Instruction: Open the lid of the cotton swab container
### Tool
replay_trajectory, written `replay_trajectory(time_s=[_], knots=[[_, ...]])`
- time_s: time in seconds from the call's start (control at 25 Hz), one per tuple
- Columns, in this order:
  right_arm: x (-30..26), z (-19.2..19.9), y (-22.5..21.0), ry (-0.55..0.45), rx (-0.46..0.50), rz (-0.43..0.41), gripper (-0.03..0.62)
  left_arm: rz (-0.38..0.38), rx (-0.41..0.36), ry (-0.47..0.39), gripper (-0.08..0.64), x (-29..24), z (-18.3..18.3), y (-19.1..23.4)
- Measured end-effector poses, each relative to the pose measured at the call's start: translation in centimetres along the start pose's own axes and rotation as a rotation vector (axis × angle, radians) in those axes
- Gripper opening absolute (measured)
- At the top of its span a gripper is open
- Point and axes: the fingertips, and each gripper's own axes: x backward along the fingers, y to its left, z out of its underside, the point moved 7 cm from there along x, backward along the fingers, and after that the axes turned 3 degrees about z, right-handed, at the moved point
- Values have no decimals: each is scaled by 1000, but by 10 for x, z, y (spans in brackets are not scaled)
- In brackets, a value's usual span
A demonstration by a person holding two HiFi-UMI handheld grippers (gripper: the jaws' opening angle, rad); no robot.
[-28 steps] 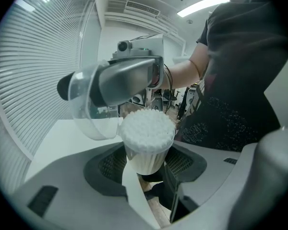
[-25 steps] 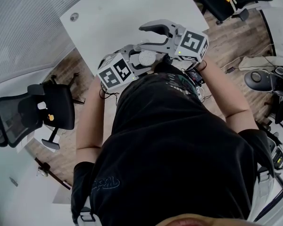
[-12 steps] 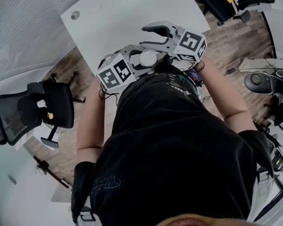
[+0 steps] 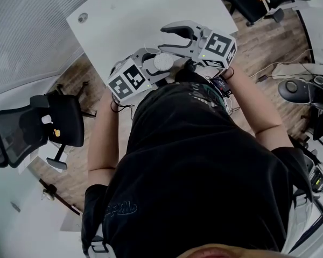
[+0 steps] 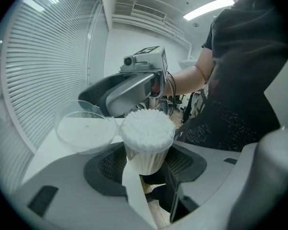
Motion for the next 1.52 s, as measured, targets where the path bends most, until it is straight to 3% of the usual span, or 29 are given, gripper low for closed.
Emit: replay_trajectory(time_s=[0.4, 0.6, 1.0, 1.2, 1.52], knots=[[11, 1, -2, -8, 25, 53, 132, -118, 74, -31, 256, 6, 5, 13], [14, 7, 1, -9, 32, 62, 81, -171, 130, -97, 256, 8, -1, 16], [28, 24, -13, -3, 4, 152, 28, -350, 197, -136, 256, 2, -5, 26], [38, 30, -30, 1, -4, 153, 25, -431, 252, -140, 256, -6, -13, 34], [55, 35, -65, 27, -1, 82, 23, -556, 393, -157, 256, -23, -24, 57]])
